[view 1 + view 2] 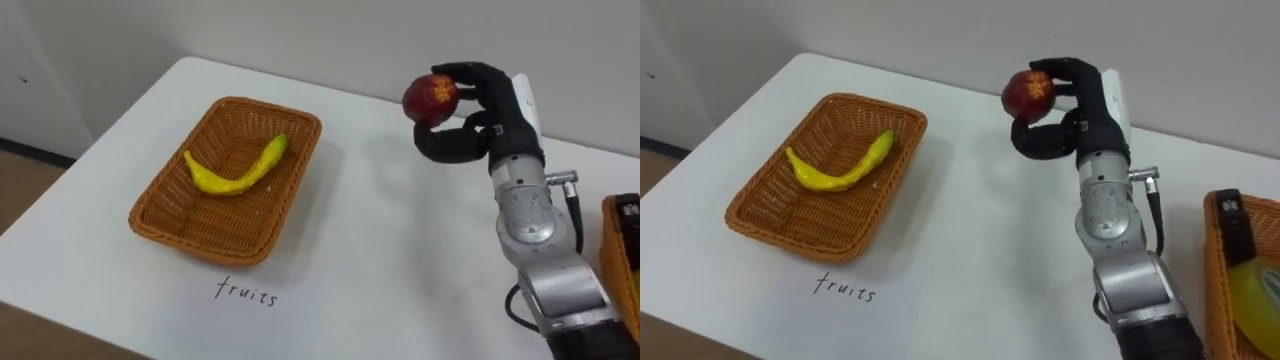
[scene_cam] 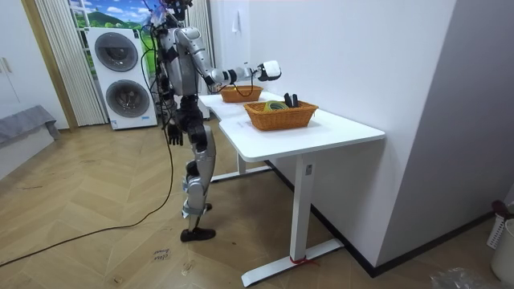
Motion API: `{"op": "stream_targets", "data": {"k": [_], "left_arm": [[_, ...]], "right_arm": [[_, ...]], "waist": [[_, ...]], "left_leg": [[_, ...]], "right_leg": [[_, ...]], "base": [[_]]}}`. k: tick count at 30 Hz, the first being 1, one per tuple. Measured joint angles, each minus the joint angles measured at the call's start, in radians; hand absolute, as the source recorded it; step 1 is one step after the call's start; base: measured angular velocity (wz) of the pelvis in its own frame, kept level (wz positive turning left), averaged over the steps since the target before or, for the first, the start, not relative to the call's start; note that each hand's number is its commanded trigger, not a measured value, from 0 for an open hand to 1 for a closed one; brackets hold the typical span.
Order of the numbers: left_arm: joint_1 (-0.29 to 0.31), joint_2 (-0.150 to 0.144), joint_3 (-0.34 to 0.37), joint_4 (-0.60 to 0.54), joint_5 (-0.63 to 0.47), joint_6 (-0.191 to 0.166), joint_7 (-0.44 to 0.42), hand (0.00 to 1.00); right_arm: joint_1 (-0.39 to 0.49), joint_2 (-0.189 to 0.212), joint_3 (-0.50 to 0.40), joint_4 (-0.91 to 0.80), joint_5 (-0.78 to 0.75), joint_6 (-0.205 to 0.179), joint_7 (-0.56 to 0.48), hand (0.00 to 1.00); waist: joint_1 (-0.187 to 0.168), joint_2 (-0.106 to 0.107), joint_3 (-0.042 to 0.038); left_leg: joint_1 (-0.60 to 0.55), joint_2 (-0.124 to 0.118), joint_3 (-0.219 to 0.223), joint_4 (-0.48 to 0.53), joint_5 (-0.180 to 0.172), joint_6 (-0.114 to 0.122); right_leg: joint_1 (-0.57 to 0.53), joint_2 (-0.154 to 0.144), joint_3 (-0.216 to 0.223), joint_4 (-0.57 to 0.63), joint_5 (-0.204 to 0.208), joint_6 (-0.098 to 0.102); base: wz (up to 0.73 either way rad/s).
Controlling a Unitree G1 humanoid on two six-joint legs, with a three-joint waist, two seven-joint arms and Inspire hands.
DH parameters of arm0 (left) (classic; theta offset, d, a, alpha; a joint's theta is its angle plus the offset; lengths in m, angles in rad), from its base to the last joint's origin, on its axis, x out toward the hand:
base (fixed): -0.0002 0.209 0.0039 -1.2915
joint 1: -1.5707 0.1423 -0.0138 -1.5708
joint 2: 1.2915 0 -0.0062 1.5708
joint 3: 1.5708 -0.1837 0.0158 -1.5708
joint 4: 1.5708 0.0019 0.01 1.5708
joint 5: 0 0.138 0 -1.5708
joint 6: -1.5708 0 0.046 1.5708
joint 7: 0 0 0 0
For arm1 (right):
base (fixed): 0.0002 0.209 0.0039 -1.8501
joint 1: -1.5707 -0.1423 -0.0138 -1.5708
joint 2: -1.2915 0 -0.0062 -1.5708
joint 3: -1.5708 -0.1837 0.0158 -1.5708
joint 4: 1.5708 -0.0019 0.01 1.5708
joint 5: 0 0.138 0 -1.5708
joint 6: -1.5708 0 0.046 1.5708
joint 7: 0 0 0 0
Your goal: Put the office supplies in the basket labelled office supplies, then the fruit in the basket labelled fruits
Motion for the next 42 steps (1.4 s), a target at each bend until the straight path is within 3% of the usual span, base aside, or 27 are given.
{"op": "stream_targets", "data": {"k": [4, 9, 12, 15, 19, 20, 22, 28, 29, 30, 32, 36, 38, 40, 42], "left_arm": [[-0.009, 0.000, 0.001, 0.014, 0.012, -0.004, -0.002, 0.00], [-0.028, 0.001, 0.018, 0.016, 0.021, -0.008, -0.015, 0.00], [-0.031, 0.001, 0.017, 0.017, 0.021, -0.002, -0.016, 0.00], [-0.037, 0.003, 0.018, 0.017, 0.022, 0.008, -0.016, 0.00], [-0.040, -0.007, 0.017, 0.018, 0.052, 0.013, -0.014, 0.00], [-0.039, -0.006, 0.016, 0.019, 0.055, 0.014, -0.013, 0.00], [-0.040, -0.001, 0.017, 0.024, 0.053, 0.014, -0.013, 0.00], [-0.050, 0.005, 0.022, 0.024, 0.057, 0.012, -0.016, 0.00], [-0.055, 0.005, 0.023, 0.024, 0.057, 0.011, -0.016, 0.00], [-0.058, 0.004, 0.025, 0.025, 0.057, 0.010, -0.016, 0.00], [-0.070, 0.004, 0.027, 0.026, 0.057, 0.002, -0.016, 0.00], [-0.072, 0.005, 0.027, 0.026, 0.057, -0.010, -0.016, 0.00], [-0.073, 0.005, 0.027, 0.026, 0.057, -0.011, -0.014, 0.00], [-0.075, 0.005, 0.027, 0.025, 0.057, -0.011, -0.011, 0.00], [-0.075, 0.005, 0.027, 0.026, 0.057, -0.013, -0.007, 0.00]], "right_arm": [[-0.001, 0.010, 0.001, -0.099, -0.004, 0.001, 0.035, 1.00], [-0.040, 0.045, 0.039, -0.123, -0.051, 0.014, 0.059, 1.00], [-0.070, 0.073, 0.094, -0.123, -0.084, 0.041, 0.088, 1.00], [-0.092, 0.087, 0.148, -0.123, -0.084, 0.067, 0.115, 1.00], [-0.122, 0.100, 0.161, -0.110, -0.081, 0.085, 0.137, 1.00], [-0.130, 0.103, 0.165, -0.099, -0.078, 0.085, 0.145, 1.00], [-0.154, 0.106, 0.183, -0.060, -0.080, 0.085, 0.160, 1.00], [-0.178, 0.106, 0.263, 0.030, -0.154, 0.085, 0.239, 1.00], [-0.177, 0.106, 0.273, 0.044, -0.155, 0.085, 0.249, 0.73], [-0.176, 0.107, 0.277, 0.050, -0.155, 0.085, 0.252, 0.65], [-0.176, 0.106, 0.279, 0.065, -0.156, 0.085, 0.256, 0.57], [-0.176, 0.104, 0.278, 0.065, -0.155, 0.085, 0.256, 0.57], [-0.176, 0.105, 0.280, 0.066, -0.151, 0.085, 0.256, 0.51], [-0.176, 0.105, 0.280, 0.066, -0.151, 0.085, 0.256, 0.00], [-0.176, 0.105, 0.280, 0.066, -0.154, 0.085, 0.256, 0.00]], "waist": [[0.014, 0.010, 0.0080], [0.051, 0.009, 0.0080], [0.064, -0.002, 0.0052], [0.073, -0.026, 0.0015], [0.122, -0.039, 0.0067], [0.129, -0.039, 0.0140], [0.145, -0.046, 0.0190], [0.183, -0.052, 0.0209], [0.187, -0.052, 0.0209], [0.188, -0.052, 0.0210], [0.195, -0.051, 0.0211], [0.195, -0.053, 0.0202], [0.196, -0.052, 0.0207], [0.196, -0.051, 0.0214], [0.196, -0.050, 0.0217]], "left_leg": [[-0.003, 0.000, 0.000, -0.006, 0.000, 0.000], [-0.002, 0.003, 0.000, -0.007, 0.000, -0.001], [-0.003, 0.001, -0.009, -0.007, 0.000, -0.001], [-0.009, -0.003, -0.037, -0.005, 0.001, -0.002], [-0.006, -0.013, -0.063, -0.002, 0.001, -0.001], [-0.001, -0.016, -0.075, -0.002, 0.001, -0.001], [-0.003, -0.016, -0.076, -0.002, 0.002, 0.000], [-0.038, -0.017, -0.073, 0.002, 0.002, 0.001], [-0.040, -0.018, -0.073, 0.003, 0.002, 0.000], [-0.040, -0.018, -0.073, 0.003, 0.002, 0.000], [-0.044, -0.018, -0.073, 0.004, 0.002, 0.000], [-0.046, -0.018, -0.073, 0.004, 0.002, 0.000], [-0.045, -0.018, -0.071, 0.004, 0.002, 0.000], [-0.045, -0.018, -0.071, 0.005, 0.002, 0.000], [-0.044, -0.018, -0.069, 0.005, 0.002, 0.000]], "right_leg": [[-0.002, 0.001, -0.005, 0.000, 0.000, 0.000], [-0.003, 0.003, -0.009, 0.000, 0.000, 0.000], [-0.004, 0.003, -0.021, -0.001, 0.000, 0.000], [-0.002, 0.003, -0.038, -0.001, 0.000, 0.000], [0.009, -0.002, -0.043, -0.003, -0.001, 0.001], [0.017, -0.005, -0.049, -0.004, -0.003, 0.004], [0.014, -0.008, -0.043, -0.004, -0.007, 0.011], [-0.011, -0.006, -0.041, -0.004, -0.007, 0.011], [-0.013, -0.005, -0.042, -0.004, -0.007, 0.011], [-0.013, -0.005, -0.043, -0.004, -0.007, 0.011], [-0.016, -0.005, -0.047, -0.004, -0.007, 0.011], [-0.018, -0.005, -0.046, -0.004, -0.007, 0.011], [-0.018, -0.005, -0.043, -0.004, -0.007, 0.011], [-0.018, -0.005, -0.034, -0.004, -0.007, 0.011], [-0.019, -0.005, -0.026, -0.004, -0.007, 0.011]], "base": [[0.00], [0.00], [0.08], [0.27], [0.20], [0.21], [0.12], [0.00], [0.00], [0.00], [0.00], [0.00], [0.00], [0.00], [-0.04]]}}
